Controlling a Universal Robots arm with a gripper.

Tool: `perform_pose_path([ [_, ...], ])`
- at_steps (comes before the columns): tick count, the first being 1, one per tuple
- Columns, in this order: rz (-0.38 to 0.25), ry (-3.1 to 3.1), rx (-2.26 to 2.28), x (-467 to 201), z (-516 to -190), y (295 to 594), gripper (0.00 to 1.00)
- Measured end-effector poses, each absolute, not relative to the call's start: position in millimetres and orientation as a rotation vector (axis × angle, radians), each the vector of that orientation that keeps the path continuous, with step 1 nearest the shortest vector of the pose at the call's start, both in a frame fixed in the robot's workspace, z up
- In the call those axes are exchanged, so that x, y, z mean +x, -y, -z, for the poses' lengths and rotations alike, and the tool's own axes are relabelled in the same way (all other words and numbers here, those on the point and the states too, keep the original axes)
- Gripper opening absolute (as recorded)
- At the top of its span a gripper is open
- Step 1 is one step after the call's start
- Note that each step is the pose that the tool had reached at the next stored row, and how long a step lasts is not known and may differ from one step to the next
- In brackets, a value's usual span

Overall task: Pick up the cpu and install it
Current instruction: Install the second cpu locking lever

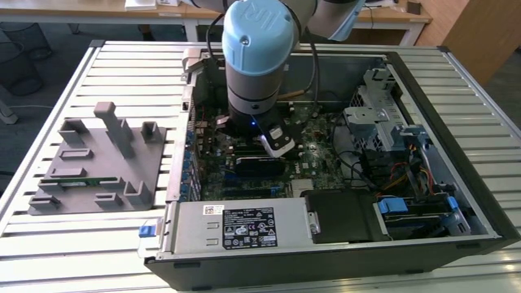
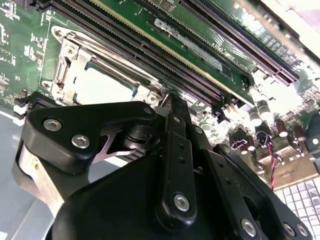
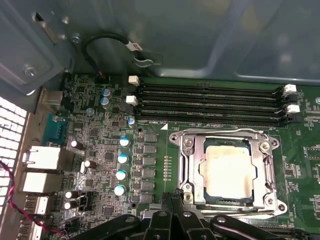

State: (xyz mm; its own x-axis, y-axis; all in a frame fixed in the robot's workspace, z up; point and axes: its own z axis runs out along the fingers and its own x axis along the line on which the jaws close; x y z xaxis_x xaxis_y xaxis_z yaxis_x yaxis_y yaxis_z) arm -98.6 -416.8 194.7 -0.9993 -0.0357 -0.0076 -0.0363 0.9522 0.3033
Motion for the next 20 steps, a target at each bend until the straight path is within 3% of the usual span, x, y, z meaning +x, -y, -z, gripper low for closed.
perform_pose_path([
  [20, -0.481, -3.099, -0.058, -98.8, -217.0, 416.6, 0.11],
])
